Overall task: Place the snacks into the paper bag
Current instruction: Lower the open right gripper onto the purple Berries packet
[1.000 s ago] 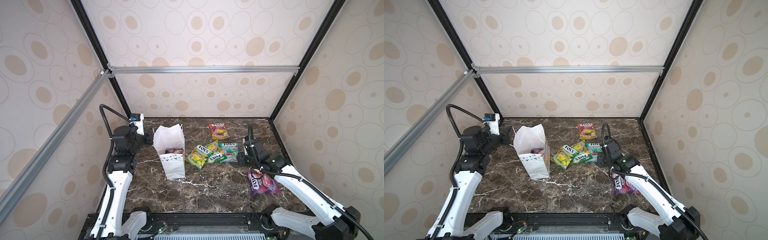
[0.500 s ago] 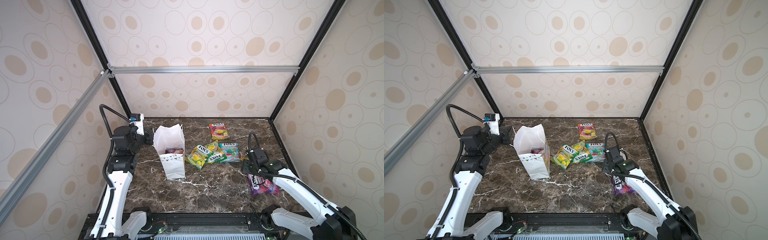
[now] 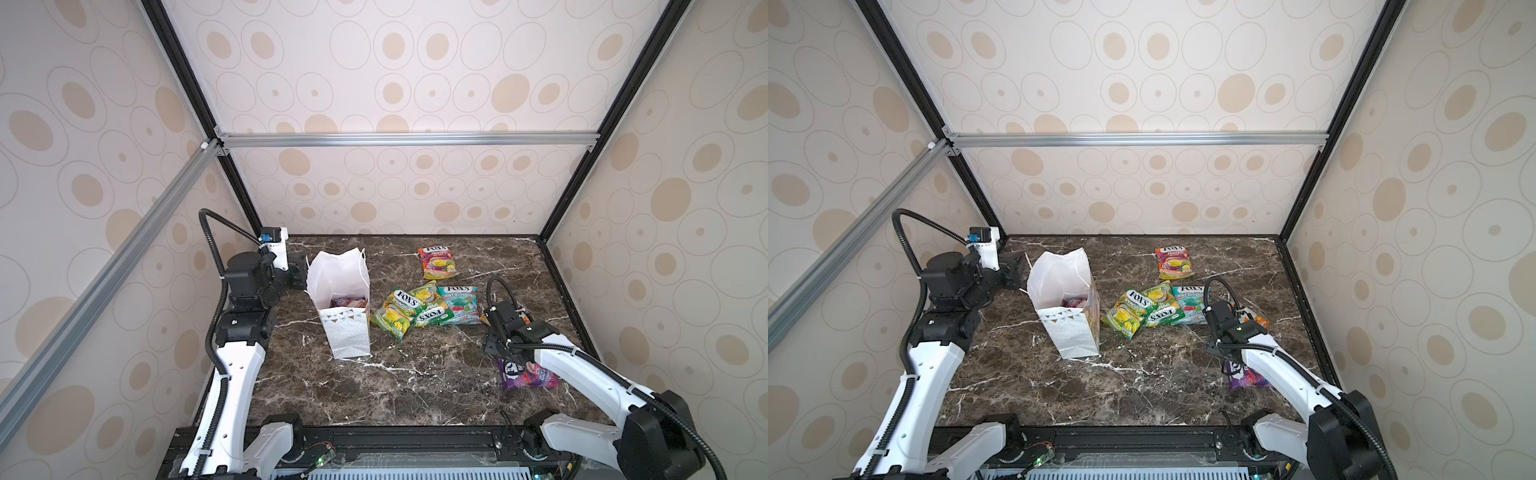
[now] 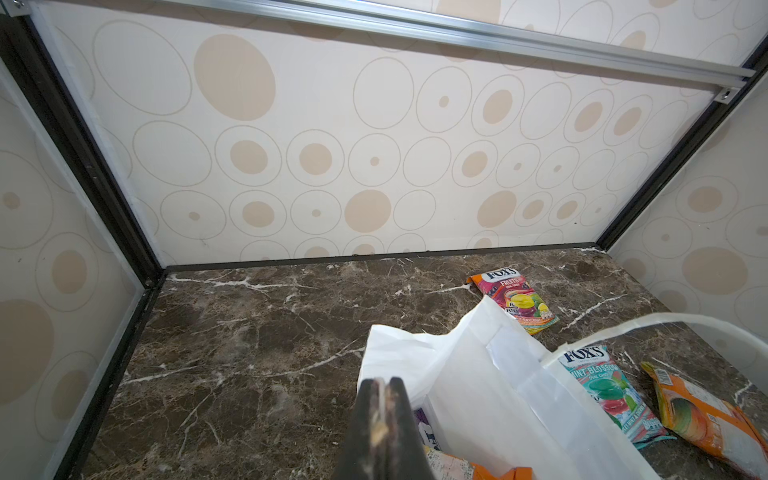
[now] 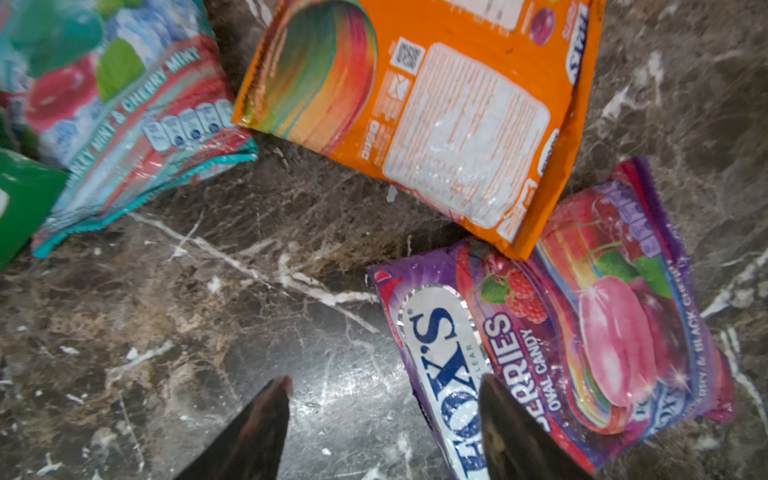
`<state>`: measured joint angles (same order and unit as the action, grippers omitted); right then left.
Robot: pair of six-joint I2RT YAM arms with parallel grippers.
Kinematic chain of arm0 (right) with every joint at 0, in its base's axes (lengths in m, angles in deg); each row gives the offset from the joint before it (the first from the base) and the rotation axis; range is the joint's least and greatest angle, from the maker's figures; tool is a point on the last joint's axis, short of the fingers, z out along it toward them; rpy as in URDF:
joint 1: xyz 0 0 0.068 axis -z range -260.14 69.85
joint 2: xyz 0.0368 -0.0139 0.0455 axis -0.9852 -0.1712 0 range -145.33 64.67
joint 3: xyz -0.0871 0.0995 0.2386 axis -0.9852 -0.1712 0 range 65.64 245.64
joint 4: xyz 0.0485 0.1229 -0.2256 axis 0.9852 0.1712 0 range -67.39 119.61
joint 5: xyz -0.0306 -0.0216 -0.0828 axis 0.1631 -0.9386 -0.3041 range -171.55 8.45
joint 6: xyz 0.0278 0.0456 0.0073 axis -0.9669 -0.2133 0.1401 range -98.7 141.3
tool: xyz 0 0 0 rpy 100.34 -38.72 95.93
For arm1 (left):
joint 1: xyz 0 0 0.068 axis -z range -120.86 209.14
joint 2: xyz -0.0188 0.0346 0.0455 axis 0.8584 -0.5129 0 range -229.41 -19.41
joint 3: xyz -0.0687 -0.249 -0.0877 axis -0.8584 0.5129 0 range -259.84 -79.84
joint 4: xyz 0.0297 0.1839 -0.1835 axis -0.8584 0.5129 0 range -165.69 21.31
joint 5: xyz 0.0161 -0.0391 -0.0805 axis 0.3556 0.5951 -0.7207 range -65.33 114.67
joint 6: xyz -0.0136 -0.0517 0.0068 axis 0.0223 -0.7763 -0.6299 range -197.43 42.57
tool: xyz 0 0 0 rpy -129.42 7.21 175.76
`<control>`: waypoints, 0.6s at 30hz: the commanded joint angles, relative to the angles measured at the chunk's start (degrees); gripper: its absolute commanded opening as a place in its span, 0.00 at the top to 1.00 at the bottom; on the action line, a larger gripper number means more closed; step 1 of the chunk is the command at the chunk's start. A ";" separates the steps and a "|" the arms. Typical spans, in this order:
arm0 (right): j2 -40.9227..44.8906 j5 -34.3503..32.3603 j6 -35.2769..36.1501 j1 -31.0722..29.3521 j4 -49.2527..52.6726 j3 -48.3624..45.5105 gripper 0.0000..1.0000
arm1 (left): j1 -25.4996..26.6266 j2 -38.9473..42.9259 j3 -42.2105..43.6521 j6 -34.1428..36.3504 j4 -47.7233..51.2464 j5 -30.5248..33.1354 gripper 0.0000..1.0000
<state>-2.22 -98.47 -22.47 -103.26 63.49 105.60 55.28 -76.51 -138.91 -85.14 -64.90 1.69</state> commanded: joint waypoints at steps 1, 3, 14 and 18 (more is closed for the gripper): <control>-0.29 -2.96 -3.26 0.60 -0.48 -1.55 0.26 | -0.39 0.15 -0.10 -0.32 -1.45 -0.98 1.00; -0.17 -3.30 -3.90 1.15 -1.26 -2.42 0.24 | -0.42 0.17 -0.08 -0.33 -1.41 -0.97 1.00; 1.03 7.08 -3.36 6.85 -9.15 -8.24 0.23 | -0.45 0.09 -0.26 -0.38 -1.32 -0.73 1.00; -0.55 10.78 -3.04 8.32 -9.84 -7.76 0.23 | -0.43 0.20 -0.22 -0.29 -1.35 -0.62 1.00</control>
<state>-1.78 -91.59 -24.74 -95.52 54.03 98.35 55.28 -76.51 -138.89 -85.16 -64.92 1.64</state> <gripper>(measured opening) 0.770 0.048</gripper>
